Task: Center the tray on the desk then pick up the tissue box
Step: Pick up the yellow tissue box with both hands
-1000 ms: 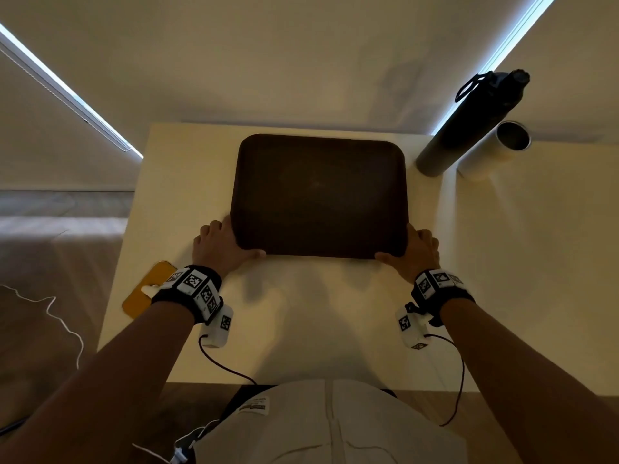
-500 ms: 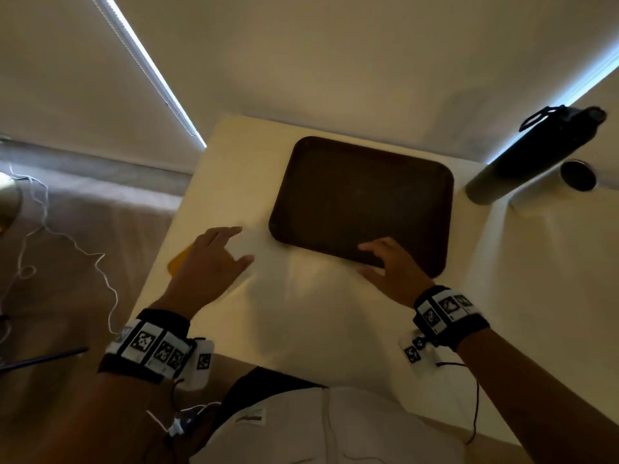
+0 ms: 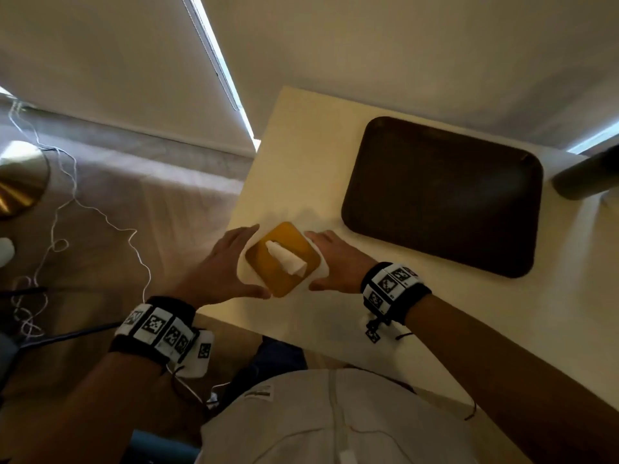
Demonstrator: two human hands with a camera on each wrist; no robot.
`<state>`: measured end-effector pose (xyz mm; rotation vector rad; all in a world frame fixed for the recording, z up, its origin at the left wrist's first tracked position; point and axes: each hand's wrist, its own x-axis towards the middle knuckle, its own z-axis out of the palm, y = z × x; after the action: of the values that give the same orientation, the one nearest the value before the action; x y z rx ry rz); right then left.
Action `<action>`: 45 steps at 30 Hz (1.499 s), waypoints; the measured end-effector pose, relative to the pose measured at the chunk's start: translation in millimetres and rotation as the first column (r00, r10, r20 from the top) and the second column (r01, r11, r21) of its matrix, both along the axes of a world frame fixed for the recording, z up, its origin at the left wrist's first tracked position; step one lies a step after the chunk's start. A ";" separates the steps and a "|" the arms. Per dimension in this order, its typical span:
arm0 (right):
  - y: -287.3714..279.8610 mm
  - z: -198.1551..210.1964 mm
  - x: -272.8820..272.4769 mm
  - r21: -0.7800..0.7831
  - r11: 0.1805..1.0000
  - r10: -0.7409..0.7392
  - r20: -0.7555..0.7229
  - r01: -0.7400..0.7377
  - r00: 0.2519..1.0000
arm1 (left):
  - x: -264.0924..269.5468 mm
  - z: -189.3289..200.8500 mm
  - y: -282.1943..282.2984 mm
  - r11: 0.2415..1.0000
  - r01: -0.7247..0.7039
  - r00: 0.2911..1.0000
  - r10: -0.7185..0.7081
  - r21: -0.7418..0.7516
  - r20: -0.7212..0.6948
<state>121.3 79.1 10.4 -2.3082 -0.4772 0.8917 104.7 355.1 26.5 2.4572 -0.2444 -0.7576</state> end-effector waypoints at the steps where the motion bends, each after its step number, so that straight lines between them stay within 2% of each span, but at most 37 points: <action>1: 6.0 -1.9 0.1 0.009 1.000 -0.026 -0.024 0.027 0.999 | 7.7 -6.4 5.7 0.999 0.044 0.999 -0.044 -0.022 -0.005; 7: 23.6 -2.2 -11.2 0.019 0.978 -0.209 -0.033 0.209 0.977 | 42.8 -21.4 22.7 0.931 0.334 0.943 -0.331 -0.148 0.039; 10: 25.8 2.1 -17.3 0.001 0.959 -0.283 -0.043 0.283 0.958 | 49.4 -23.2 24.4 0.908 0.379 0.925 -0.374 -0.180 0.060; 15: 27.0 10.4 -13.0 -0.010 0.948 -0.318 -0.045 0.318 0.947 | 63.0 -23.8 25.2 0.877 0.410 0.911 -0.406 -0.251 0.070; 18: 25.4 18.4 8.7 0.017 0.943 -0.332 -0.023 0.333 0.943 | 93.4 -15.9 22.6 0.863 0.420 0.906 -0.414 -0.280 0.085; 23: 16.5 33.2 77.5 0.030 0.924 -0.381 0.047 0.380 0.923 | 174.2 4.1 5.6 0.884 0.410 0.912 -0.399 -0.225 0.093; 27: 7.4 39.5 139.8 0.057 0.881 -0.473 0.105 0.470 0.875 | 243.8 7.8 -8.1 0.856 0.451 0.891 -0.413 -0.255 0.189; 32: -6.7 32.3 210.4 -0.004 0.868 -0.492 0.125 0.496 0.862 | 307.4 3.3 -28.6 0.881 0.360 0.933 -0.329 -0.306 0.148; 38: -14.7 23.9 262.5 -0.054 0.871 -0.477 0.138 0.488 0.868 | 352.6 -11.5 -44.6 0.925 0.238 0.971 -0.224 -0.296 0.079; 45: -18.1 11.0 274.1 -0.052 0.870 -0.481 0.127 0.490 0.867 | 365.1 -29.4 -47.5 0.934 0.232 0.973 -0.225 -0.271 0.058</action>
<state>395.4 61.0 21.4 -2.3976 0.1110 0.5423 469.9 307.6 -2.8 2.1960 -0.6142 -0.7324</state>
